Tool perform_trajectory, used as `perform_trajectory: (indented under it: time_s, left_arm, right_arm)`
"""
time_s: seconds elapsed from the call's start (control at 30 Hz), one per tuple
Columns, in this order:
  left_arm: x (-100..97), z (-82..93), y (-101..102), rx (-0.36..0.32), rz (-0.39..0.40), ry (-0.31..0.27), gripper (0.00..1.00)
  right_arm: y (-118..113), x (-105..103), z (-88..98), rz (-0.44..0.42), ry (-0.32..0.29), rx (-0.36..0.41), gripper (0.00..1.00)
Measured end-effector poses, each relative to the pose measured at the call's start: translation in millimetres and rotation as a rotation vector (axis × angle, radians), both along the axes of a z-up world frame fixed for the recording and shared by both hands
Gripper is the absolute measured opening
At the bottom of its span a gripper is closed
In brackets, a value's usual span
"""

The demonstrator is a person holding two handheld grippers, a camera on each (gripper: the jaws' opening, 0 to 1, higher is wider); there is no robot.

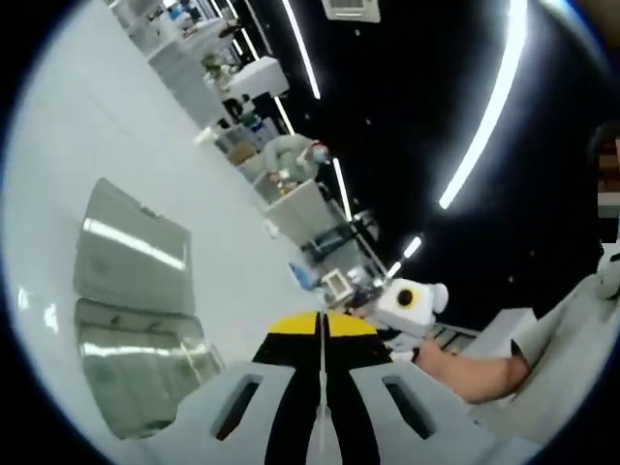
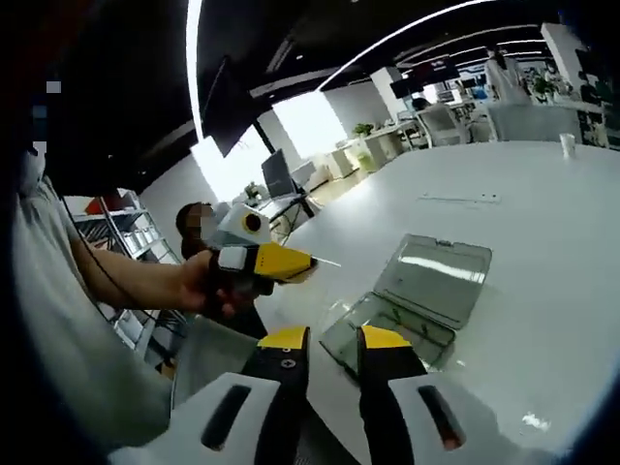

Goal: Insert the divider into the dual guide fixture by aligning both edges with the guide slots and pushing it downward to the bottom, including one-sided entry, uneven engagement, binding, and posture correction.

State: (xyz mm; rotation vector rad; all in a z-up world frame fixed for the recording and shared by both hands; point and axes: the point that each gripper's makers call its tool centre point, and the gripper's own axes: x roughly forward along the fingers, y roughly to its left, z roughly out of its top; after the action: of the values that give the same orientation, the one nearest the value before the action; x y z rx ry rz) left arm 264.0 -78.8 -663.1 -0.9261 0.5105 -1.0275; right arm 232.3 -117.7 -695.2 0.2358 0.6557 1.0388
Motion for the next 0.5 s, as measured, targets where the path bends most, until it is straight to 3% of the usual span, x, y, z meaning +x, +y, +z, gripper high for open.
perform_trajectory:
  time_s: [0.07, 0.13, 0.23, 0.5]
  left_arm:
    - [-0.6, 4.9, 1, -0.019, -0.012, -0.005, 0.0]
    - [-0.5, 8.5, 1, -0.028, -0.018, -0.014, 0.0]
    - [-0.2, 13.0, -1, -0.036, -0.032, -0.022, 0.0]
    - [-2.8, 22.0, -6, -0.067, -0.058, -0.04, 0.0]
  right_arm:
    - [4, -4, 7.2, 0.02, 0.051, 0.078, 0.17]
    - [3, -3, 9.3, 0.026, 0.064, 0.097, 0.18]
    - [11, -11, 18.0, 0.075, 0.135, 0.189, 0.19]
    - [20, -18, 28.6, 0.126, 0.201, 0.3, 0.17]
